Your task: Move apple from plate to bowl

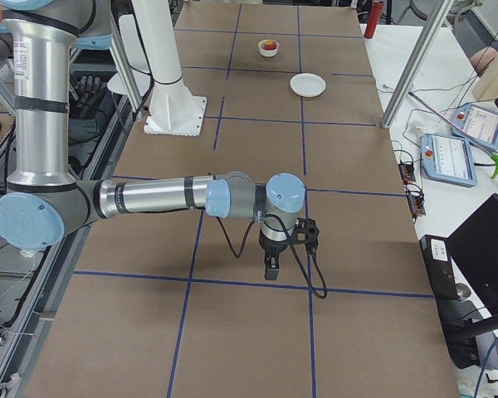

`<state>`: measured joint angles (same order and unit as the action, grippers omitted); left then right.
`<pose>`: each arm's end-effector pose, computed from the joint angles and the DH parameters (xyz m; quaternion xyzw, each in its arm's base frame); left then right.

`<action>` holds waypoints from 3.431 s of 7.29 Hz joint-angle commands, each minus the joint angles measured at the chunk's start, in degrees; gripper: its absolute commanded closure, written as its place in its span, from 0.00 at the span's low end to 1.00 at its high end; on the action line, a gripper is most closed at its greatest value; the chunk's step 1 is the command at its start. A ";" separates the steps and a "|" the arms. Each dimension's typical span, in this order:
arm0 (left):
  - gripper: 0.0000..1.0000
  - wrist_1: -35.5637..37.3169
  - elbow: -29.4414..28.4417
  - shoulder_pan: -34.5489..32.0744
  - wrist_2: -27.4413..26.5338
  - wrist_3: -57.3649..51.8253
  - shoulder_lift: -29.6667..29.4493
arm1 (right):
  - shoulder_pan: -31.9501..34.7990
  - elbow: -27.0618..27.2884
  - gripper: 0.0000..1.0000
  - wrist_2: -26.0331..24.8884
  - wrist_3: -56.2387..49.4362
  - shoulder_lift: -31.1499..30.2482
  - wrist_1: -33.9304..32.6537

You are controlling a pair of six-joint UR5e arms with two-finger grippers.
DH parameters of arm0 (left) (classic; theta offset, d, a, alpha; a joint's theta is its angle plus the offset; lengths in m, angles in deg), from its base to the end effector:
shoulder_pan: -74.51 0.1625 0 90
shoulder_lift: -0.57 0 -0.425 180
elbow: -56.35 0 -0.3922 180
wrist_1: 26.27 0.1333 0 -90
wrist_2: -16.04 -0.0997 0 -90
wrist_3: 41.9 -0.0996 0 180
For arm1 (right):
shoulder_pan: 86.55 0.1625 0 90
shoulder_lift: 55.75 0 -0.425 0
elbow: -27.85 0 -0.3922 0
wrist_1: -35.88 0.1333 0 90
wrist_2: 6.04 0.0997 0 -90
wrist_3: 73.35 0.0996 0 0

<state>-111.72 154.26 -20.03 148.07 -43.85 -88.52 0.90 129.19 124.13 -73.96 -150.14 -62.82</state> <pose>-0.1048 -0.4785 0.6093 0.0402 0.3568 -0.0134 0.9332 0.0488 -0.4567 0.6179 -0.0202 -0.3431 -0.0207 0.9389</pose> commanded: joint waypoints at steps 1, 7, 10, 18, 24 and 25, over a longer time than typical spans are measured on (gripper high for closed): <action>0.01 -3.75 0.52 1.38 -1.15 0.46 0.58 | 0.00 0.00 0.00 0.00 0.00 0.00 0.00; 0.00 -2.87 -0.44 1.20 4.81 -2.83 4.01 | 0.00 0.00 0.00 0.00 0.00 0.00 0.00; 0.00 -3.40 -0.08 1.20 4.56 -2.53 4.36 | 0.00 0.00 0.00 0.00 0.00 0.00 0.00; 0.00 5.55 2.38 1.38 4.11 -2.97 3.75 | 0.00 0.00 0.00 0.00 0.00 0.00 0.00; 0.00 5.21 2.02 1.38 2.36 -3.24 3.66 | 0.00 0.00 0.00 0.00 0.00 0.00 0.00; 0.00 5.12 1.59 1.38 2.44 -3.33 3.66 | 0.00 0.00 0.00 0.00 0.00 0.00 0.00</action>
<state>-106.52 156.25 -18.65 150.48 -47.05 -84.84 0.90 129.19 124.13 -73.96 -150.14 -62.82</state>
